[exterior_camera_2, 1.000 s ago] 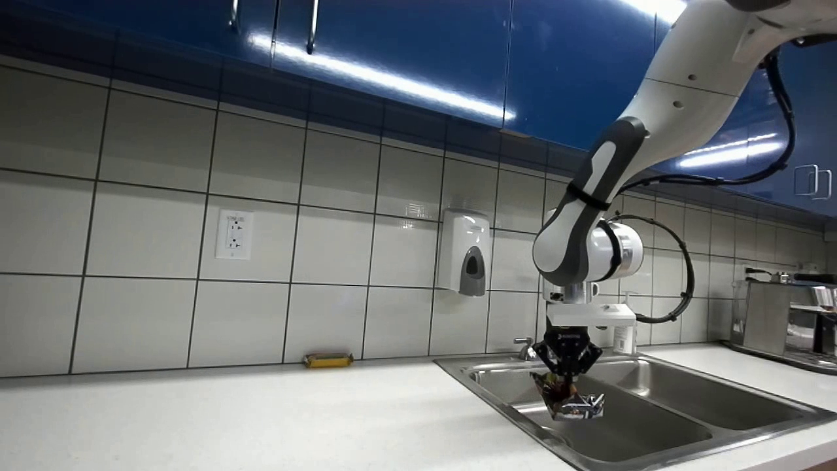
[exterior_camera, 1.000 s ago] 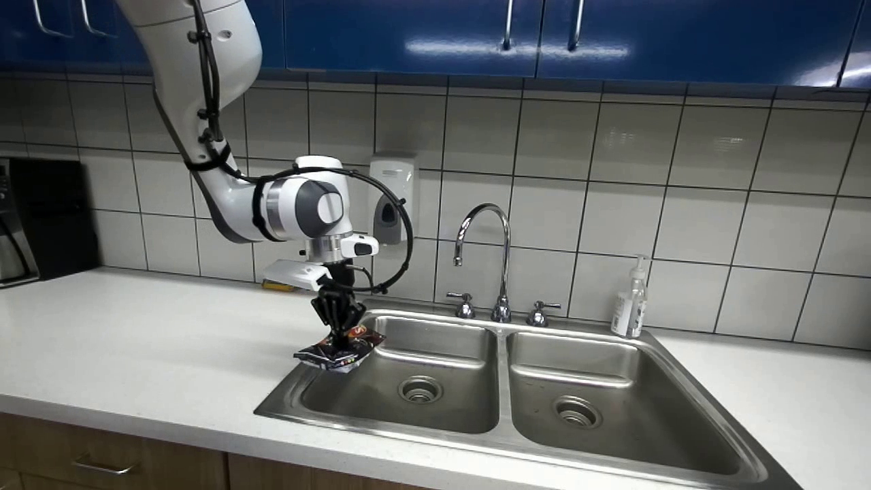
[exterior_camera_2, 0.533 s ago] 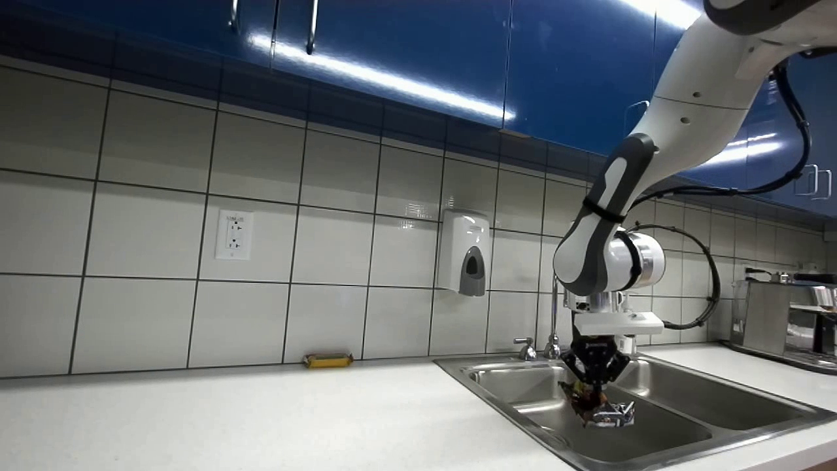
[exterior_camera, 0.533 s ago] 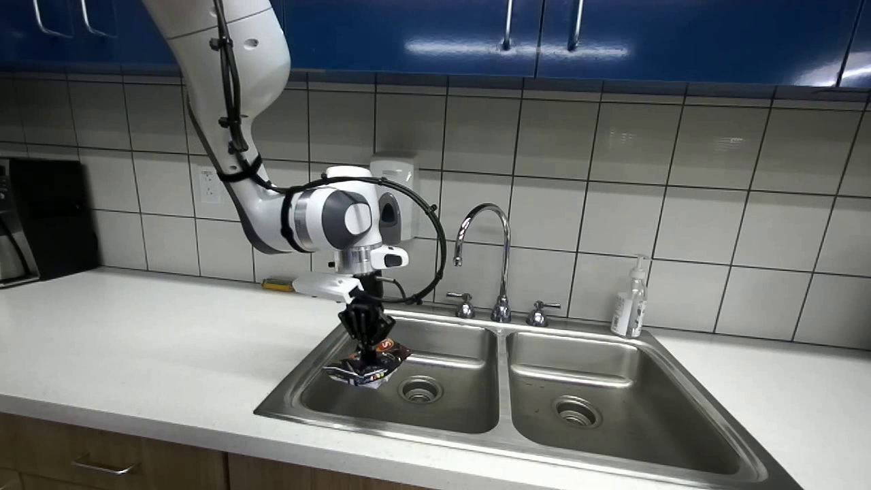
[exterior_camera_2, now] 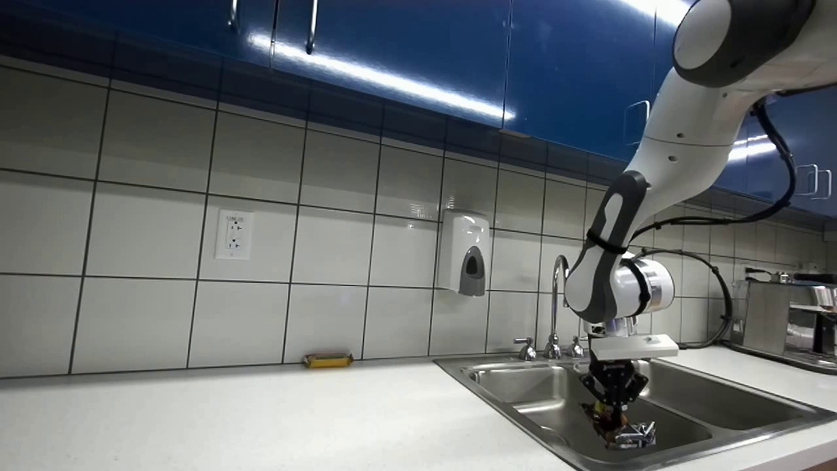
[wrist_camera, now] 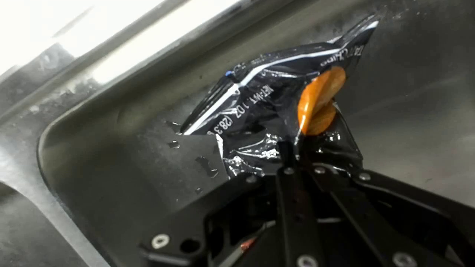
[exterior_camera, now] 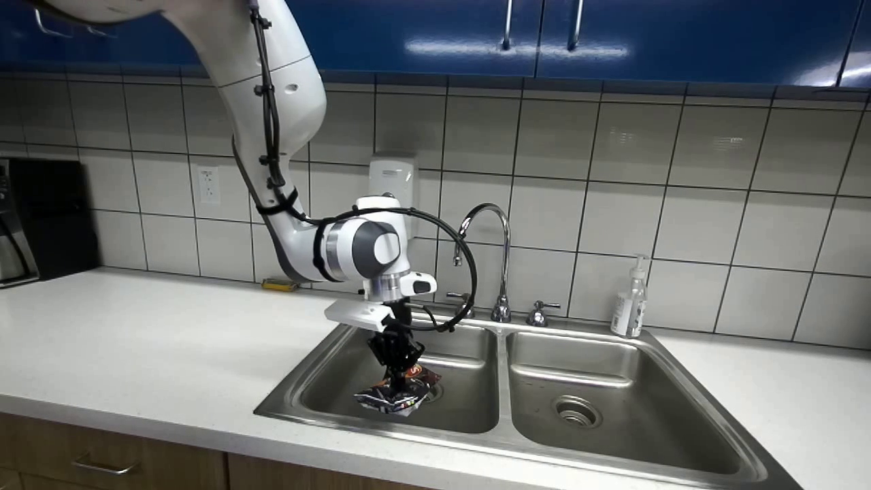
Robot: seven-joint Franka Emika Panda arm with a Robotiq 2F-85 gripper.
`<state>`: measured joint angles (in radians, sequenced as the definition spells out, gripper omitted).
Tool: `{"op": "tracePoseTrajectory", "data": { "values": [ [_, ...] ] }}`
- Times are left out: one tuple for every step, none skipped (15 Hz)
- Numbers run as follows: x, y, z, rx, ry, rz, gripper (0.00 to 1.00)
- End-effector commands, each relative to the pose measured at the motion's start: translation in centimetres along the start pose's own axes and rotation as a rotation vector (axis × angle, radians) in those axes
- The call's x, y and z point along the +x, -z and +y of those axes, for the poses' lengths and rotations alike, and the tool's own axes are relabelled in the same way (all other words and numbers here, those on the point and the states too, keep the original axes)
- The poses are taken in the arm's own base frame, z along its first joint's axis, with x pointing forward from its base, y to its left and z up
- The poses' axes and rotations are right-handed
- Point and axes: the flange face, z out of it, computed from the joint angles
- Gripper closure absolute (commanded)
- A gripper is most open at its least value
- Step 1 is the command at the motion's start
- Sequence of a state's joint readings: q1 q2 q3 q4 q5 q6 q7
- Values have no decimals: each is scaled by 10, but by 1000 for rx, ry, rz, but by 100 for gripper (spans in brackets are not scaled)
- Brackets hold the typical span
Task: Put the black packet inside the left sink
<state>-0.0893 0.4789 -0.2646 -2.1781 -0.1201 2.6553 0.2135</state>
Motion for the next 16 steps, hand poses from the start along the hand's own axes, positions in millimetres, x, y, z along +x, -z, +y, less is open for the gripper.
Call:
{"op": "tracePoseTrajectory", "data": {
  "values": [
    [23,-19,8,-29,25,26,100],
    [27,-25,7,-32,25,33,100],
    [31,-29,6,-34,27,38,100],
    [36,-34,3,-37,27,47,100],
    [40,-38,-1,-40,30,55,100],
    [43,-42,-4,-39,32,61,100],
    [46,-47,-8,-43,34,66,100],
    [47,-54,-11,-46,37,71,100],
    [50,-59,-14,-46,41,73,100],
    [51,-64,-18,-42,45,77,100],
    [52,-68,-22,-38,49,82,100],
    [52,-74,-27,-32,50,84,100],
    [51,-78,-32,-27,54,86,100],
    [51,-83,-36,-24,59,87,100],
    [50,-85,-40,-20,63,91,100],
    [50,-88,-42,-18,66,94,100]
  ]
}}
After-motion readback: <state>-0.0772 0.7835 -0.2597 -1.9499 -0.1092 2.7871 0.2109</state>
